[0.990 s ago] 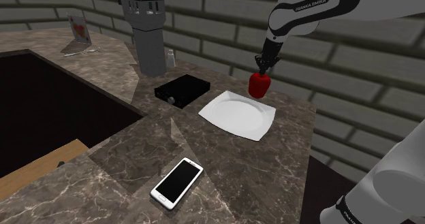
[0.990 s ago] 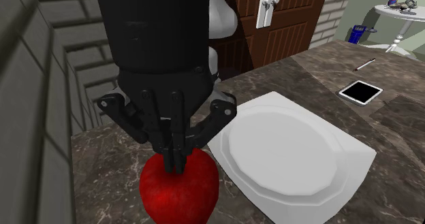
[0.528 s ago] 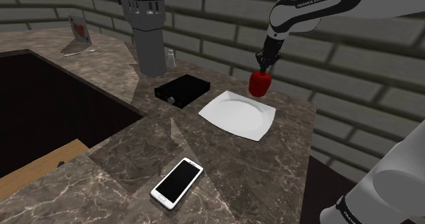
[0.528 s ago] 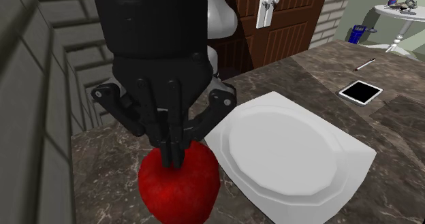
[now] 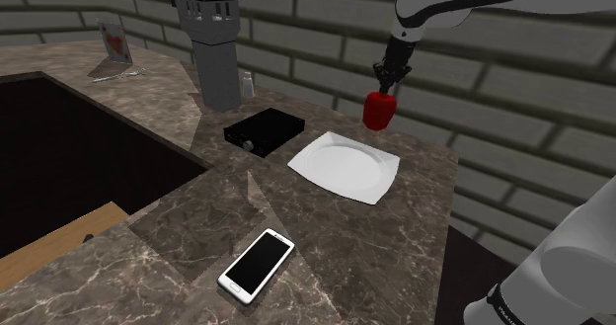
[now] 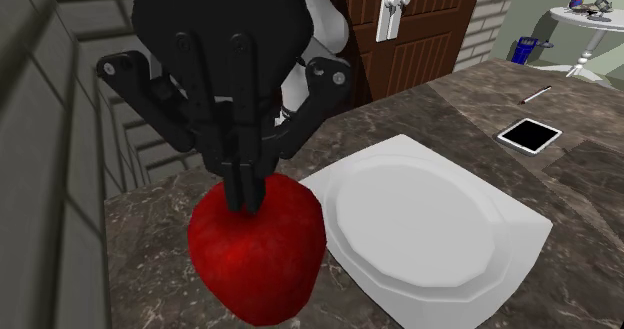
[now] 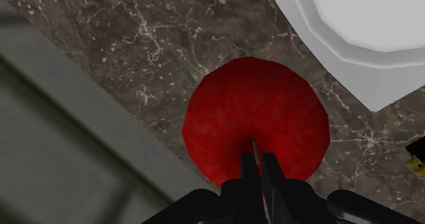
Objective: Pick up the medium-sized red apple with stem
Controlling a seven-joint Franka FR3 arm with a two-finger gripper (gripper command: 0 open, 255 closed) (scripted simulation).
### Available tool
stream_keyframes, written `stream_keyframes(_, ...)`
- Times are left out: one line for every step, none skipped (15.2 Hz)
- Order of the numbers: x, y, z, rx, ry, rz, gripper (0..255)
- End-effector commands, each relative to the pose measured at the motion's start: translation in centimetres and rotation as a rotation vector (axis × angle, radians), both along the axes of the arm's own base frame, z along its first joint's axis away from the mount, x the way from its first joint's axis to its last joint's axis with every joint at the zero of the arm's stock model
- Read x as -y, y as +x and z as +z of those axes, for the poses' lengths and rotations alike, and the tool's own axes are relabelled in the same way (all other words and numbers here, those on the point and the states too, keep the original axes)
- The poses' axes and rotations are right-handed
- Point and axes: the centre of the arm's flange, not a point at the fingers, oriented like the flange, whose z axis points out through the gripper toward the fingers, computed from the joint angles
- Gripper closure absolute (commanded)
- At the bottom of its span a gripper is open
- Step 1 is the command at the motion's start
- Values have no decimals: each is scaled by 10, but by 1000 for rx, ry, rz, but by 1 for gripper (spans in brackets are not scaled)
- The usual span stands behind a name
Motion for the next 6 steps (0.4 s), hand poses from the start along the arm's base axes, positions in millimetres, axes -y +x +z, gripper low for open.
stream_keyframes(0, 0, 11, 0, 0, 0, 255)
stream_keyframes(0, 0, 16, 0, 0, 0, 255)
stream_keyframes(0, 0, 22, 0, 0, 0, 255)
stream_keyframes(0, 0, 27, 0, 0, 0, 255)
stream_keyframes(0, 0, 28, 0, 0, 0, 255)
stream_keyframes(0, 0, 28, 0, 0, 0, 255)
